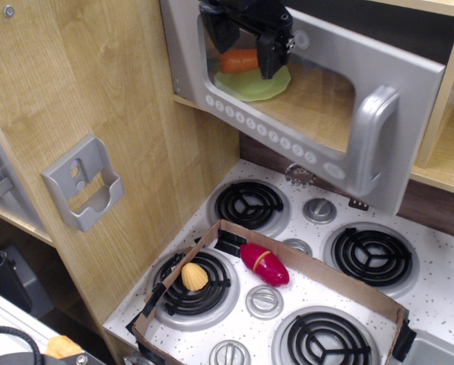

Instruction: Close microwave

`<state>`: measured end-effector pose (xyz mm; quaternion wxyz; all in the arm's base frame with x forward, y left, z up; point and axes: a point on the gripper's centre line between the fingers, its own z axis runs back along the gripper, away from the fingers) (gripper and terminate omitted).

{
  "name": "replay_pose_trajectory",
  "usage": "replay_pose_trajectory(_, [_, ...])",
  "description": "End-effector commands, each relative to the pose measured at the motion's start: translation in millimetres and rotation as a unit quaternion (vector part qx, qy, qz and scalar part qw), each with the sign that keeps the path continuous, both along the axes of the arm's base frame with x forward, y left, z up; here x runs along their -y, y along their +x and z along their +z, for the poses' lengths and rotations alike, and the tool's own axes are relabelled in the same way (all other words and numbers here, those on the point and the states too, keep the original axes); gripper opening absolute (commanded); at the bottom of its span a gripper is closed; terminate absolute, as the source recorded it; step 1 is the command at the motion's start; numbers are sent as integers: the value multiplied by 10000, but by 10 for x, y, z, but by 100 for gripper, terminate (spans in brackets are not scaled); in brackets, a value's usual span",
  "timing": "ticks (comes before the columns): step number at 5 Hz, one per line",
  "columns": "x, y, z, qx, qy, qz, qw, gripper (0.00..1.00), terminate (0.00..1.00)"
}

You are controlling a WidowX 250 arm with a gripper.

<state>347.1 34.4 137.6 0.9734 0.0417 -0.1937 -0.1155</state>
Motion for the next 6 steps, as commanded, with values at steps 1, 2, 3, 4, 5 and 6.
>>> replay_pose_trajectory(1, [100, 219, 141, 590, 2, -207, 9980, 100, 0])
replay_pose_trajectory(2, [111, 302, 138, 813, 44, -462, 9956, 100, 0])
replay_pose_trajectory(3, [115, 353, 186, 977, 139, -593, 9934, 100, 0])
replay_pose_trajectory(4, [121, 376, 221, 1185, 214, -685, 9904, 100, 0])
replay_pose_trajectory(5, [134, 354, 219, 1085, 167, -598, 9922, 100, 0])
replay_pose_trajectory(6, [124, 341, 204, 1073, 148, -580, 9924, 100, 0])
